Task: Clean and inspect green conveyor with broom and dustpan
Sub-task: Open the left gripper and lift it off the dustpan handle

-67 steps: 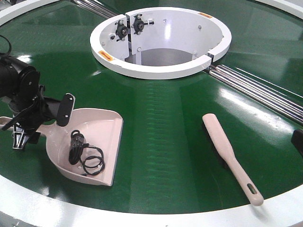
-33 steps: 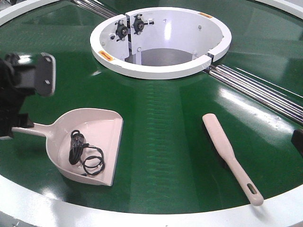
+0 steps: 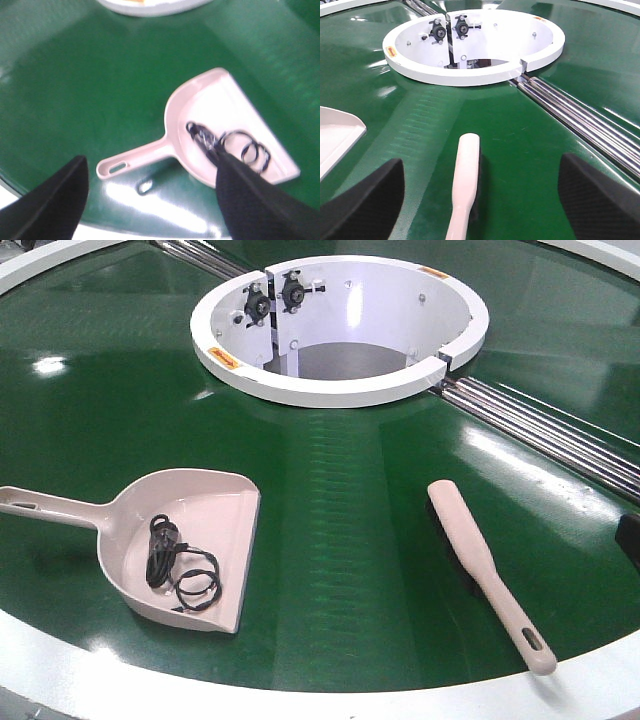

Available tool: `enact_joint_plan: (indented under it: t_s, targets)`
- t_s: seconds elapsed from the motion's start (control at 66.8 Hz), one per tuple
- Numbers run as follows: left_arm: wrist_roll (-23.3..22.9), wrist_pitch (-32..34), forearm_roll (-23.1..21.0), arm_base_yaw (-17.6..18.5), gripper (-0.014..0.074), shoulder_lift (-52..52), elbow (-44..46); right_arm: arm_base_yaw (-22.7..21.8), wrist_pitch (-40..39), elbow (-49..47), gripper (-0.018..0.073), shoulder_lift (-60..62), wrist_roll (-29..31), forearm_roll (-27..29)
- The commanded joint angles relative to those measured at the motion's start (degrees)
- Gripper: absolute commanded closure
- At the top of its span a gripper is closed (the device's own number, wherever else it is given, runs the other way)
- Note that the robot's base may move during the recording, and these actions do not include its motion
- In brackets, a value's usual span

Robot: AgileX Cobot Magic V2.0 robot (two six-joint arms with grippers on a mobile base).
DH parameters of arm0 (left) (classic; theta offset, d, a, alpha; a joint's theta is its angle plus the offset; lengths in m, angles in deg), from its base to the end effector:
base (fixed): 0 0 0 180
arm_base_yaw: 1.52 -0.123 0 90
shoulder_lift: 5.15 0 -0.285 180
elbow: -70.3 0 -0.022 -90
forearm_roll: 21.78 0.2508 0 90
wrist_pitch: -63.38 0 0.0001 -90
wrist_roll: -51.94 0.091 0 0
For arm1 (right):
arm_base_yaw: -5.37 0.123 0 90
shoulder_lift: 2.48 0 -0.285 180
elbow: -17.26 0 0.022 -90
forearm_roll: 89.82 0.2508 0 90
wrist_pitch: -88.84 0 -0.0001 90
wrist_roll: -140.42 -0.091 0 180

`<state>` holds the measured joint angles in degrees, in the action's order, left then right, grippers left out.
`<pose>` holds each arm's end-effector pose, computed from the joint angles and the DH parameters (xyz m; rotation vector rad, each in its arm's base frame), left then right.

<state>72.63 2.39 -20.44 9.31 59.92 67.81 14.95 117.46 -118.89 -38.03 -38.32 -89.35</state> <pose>0.1716 -0.0309 0.4407 0.6117 2.1613 0.1220 0.0957 0.0165 0.3282 -0.1741 1.8787 0.1080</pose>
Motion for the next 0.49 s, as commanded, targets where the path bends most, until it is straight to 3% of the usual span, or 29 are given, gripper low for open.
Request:
enact_joint_plan:
  t_s: [0.0, 0.09, 0.21, 0.479]
  targets:
    - [-4.81, 9.43, -0.17, 0.21, 0.0108, -5.7, -1.31, -0.19, -4.22, -1.48, -0.0029, -0.21, 0.3, -0.46]
    - [-7.53, 16.09, -0.27, 0.21, 0.0111, -11.29, -6.52, -0.19, -4.22, -1.48, -0.0029, -0.21, 0.3, -0.46]
    - [-7.56, 22.55, -2.97, 0.21, 0.0111, -19.09, -15.68, -0.19, -4.22, -1.48, -0.0029, -0.21, 0.3, -0.46]
    - [-7.39, 26.14, -4.14, 0.21, 0.0111, -34.16, -30.19, -0.19, -4.5, -1.48, -0.0029, -0.21, 0.15, 0.18]
